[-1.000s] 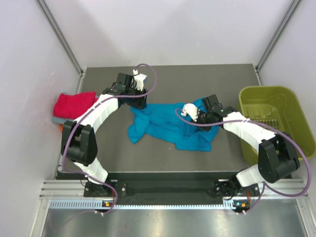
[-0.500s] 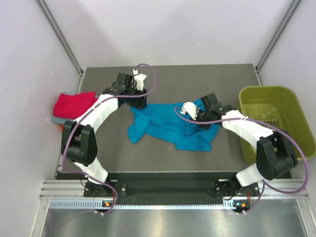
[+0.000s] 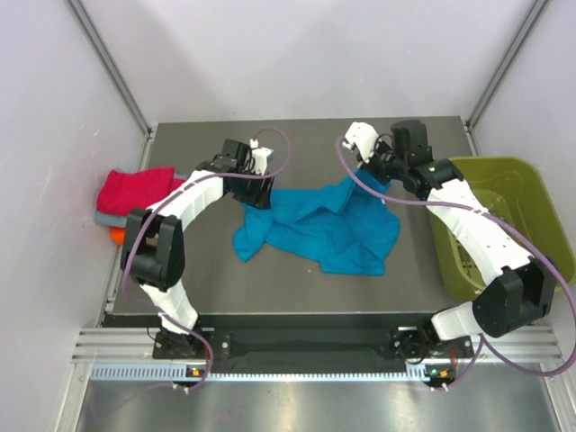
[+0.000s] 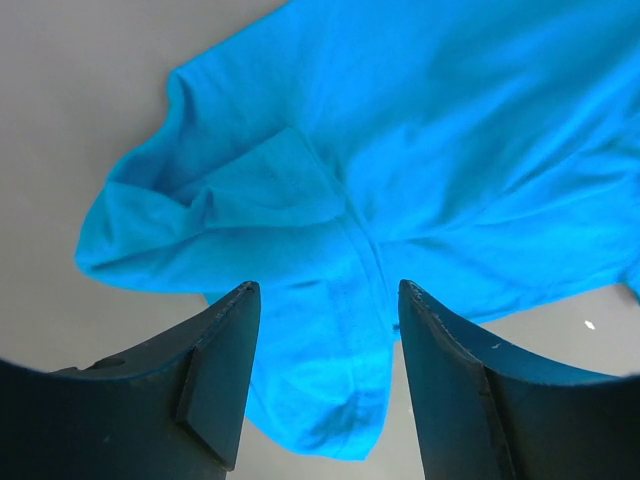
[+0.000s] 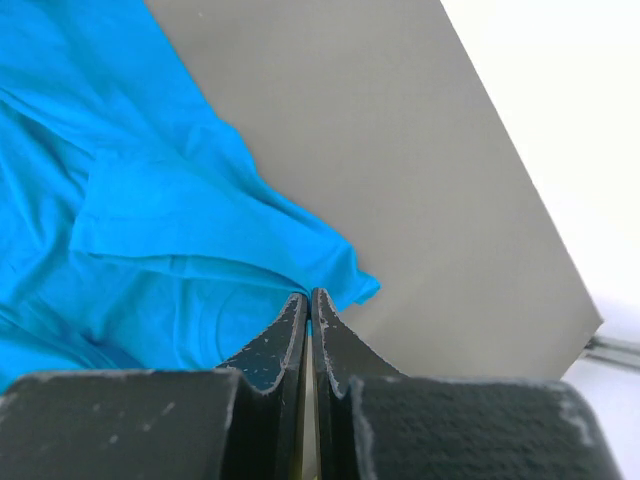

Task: Fold and stack the t-shirts
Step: Flatten the tshirt out

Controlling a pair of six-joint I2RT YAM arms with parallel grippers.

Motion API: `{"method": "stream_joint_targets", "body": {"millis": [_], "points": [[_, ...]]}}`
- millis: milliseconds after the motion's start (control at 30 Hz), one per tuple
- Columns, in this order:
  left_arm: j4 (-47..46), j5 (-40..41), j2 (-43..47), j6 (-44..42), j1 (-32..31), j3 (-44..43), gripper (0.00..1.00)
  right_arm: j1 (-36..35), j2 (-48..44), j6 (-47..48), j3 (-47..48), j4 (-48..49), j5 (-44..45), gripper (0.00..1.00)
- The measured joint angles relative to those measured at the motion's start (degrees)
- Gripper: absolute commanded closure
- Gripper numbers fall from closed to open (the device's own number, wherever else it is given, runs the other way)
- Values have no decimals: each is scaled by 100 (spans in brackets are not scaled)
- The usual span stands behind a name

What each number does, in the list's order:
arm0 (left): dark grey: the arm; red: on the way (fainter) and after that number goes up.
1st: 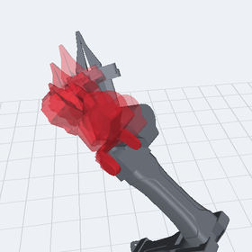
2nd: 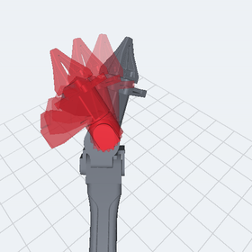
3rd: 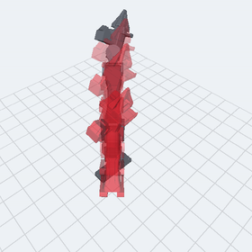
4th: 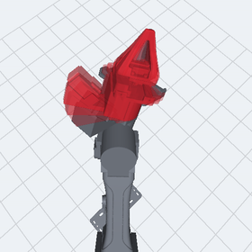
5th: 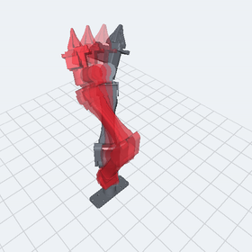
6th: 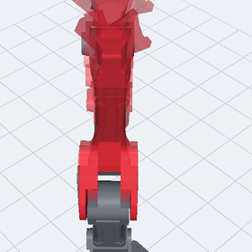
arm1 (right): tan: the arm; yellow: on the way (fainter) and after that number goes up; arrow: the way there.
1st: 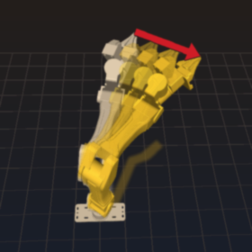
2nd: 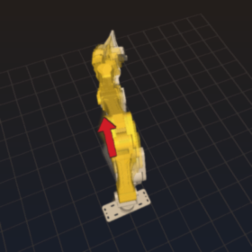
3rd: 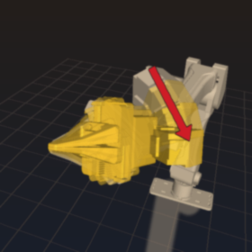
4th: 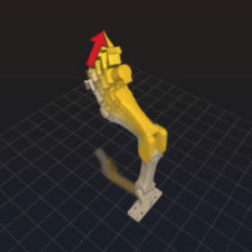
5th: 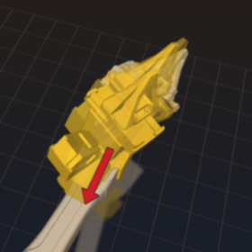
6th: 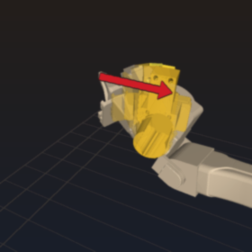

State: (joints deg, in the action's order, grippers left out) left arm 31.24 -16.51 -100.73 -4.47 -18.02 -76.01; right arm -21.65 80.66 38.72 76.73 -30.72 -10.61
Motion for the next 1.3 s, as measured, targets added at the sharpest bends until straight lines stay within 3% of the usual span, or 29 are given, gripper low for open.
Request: {"method": "stream_joint_targets", "body": {"millis": [367,467,500,533,567,833,867,900,967,1133,1300], "points": [[188,289,-1294,-9,-63,-940,44,42,4,-153,7,-17,-11,100],[188,369,-1443,15,-74,-1075,61,46,4,-192,4,-13,-13,100],[195,404,-1480,15,-74,-1108,89,44,4,-195,4,-13,-15,100],[192,442,-1510,57,-79,-1139,100,46,7,-197,4,-13,-17,100],[190,492,-1530,48,-79,-1154,100,46,9,-205,4,-11,-17,100],[205,684,-1523,24,-52,-1172,100,85,33,-299,4,0,-17,100],[219,649,-1495,7,-50,-1152,72,90,39,-302,4,4,-20,100],[243,597,-1453,-39,-48,-1130,61,90,44,-302,2,9,-20,100],[251,522,-1366,-20,-55,-1099,53,94,48,-304,-4,33,-17,100],[348,551,-1388,-24,-201,-1360,41,122,61,-337,-28,92,-20,100],[470,793,-1891,-107,-442,-2302,40,136,61,-341,-103,155,-24,100]]}}
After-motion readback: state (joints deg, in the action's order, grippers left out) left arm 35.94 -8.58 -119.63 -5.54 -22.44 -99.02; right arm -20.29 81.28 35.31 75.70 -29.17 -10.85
